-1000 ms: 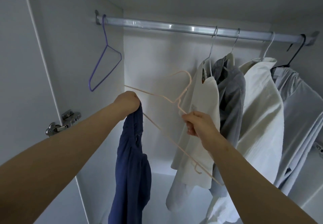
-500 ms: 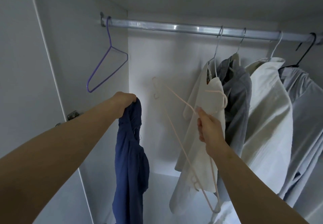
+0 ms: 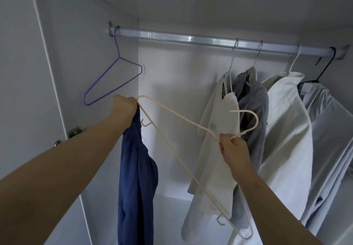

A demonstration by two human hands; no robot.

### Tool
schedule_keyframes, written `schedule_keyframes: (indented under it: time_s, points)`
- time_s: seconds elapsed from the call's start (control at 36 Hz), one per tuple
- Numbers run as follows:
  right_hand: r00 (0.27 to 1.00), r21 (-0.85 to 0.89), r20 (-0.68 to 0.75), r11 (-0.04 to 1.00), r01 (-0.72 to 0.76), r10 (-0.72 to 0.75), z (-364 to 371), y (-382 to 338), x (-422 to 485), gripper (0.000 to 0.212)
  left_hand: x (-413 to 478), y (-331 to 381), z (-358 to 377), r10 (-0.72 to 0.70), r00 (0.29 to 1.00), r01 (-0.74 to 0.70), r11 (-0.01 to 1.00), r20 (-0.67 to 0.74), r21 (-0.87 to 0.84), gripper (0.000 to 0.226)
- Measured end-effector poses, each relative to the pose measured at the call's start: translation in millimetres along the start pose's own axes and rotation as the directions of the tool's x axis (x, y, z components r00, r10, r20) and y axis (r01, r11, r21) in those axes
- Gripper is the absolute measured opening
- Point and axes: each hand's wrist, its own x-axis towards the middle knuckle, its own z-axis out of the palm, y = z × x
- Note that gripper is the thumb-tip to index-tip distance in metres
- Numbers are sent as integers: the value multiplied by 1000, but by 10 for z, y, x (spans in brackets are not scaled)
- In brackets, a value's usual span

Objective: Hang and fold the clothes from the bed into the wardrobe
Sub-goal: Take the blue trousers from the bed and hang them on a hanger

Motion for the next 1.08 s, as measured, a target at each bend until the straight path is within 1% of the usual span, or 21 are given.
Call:
schedule_keyframes:
  time_s: [0.06, 0.11, 0.14, 0.17, 0.22, 0.28, 0.33, 0.42, 0.47, 0.58, 0.64, 0.69, 0.72, 0.78, 0.83, 0.89, 0.94, 1.0, 1.08]
  points:
    - [999, -55, 6, 997, 52, -51, 0, 8, 2, 43, 16, -2, -3, 87, 994, -84, 996, -64, 42, 30]
    - [995, -111, 35, 989, 93, -90, 21, 22, -7, 44, -32, -4, -29, 232, 971, -223, 967, -61, 127, 21]
    - [994, -132, 39, 986, 102, -98, 35, 33, -10, 45, -65, -15, -37, 306, 952, -295, 934, -26, 201, 12]
    - [994, -146, 37, 984, 106, -102, 49, 40, -10, 45, -90, -26, -41, 362, 932, -357, 890, 39, 283, 6]
    - [995, -145, 32, 984, 103, -99, 87, 40, -12, 45, -117, -55, -15, 418, 893, -448, 787, 167, 424, 11]
    - [995, -130, 30, 987, 97, -94, 126, 13, -16, 42, -173, -45, 23, 442, 864, -503, 728, 243, 465, 12]
    - [995, -138, 25, 985, 102, -99, 163, -39, -22, 41, -236, -10, 64, 472, 838, -545, 699, 272, 464, 11]
    - [993, -143, 34, 983, 120, -116, 212, -136, -17, 41, -281, 87, 96, 541, 788, -614, 671, 293, 415, 11]
    - [990, -139, 36, 981, 137, -134, 239, -210, 4, 43, -298, 173, 95, 577, 756, -654, 659, 309, 370, 9]
    - [976, -176, 57, 960, 219, -212, 275, -357, 54, 45, -341, 310, 89, 637, 674, -736, 626, 375, 258, 4]
    - [971, -179, 61, 955, 237, -229, 283, -427, 73, 44, -355, 343, 79, 663, 629, -772, 594, 405, 226, 8]
    - [974, -165, 58, 960, 225, -218, 288, -480, 95, 42, -336, 359, 54, 691, 592, -805, 538, 415, 251, 13]
    - [975, -157, 50, 963, 220, -214, 287, -505, 107, 42, -308, 362, 33, 707, 584, -812, 508, 400, 288, 16]
    - [976, -133, 33, 967, 219, -217, 271, -533, 145, 43, -217, 361, -28, 737, 601, -787, 477, 310, 391, 22]
    - [979, -100, 33, 974, 202, -200, 239, -553, 169, 42, -146, 361, -97, 742, 639, -729, 502, 200, 465, 23]
    - [983, -86, 40, 980, 180, -177, 218, -559, 178, 43, -146, 376, -134, 725, 669, -690, 524, 164, 500, 22]
    - [985, -78, 40, 982, 173, -171, 229, -567, 166, 46, -196, 400, -141, 691, 695, -682, 548, 196, 484, 23]
    - [985, -76, 43, 982, 171, -168, 270, -584, 136, 48, -285, 430, -130, 669, 695, -707, 570, 263, 420, 22]
    - [984, -81, 63, 982, 173, -168, 343, -619, 61, 47, -421, 445, -69, 677, 631, -776, 569, 379, 273, 18]
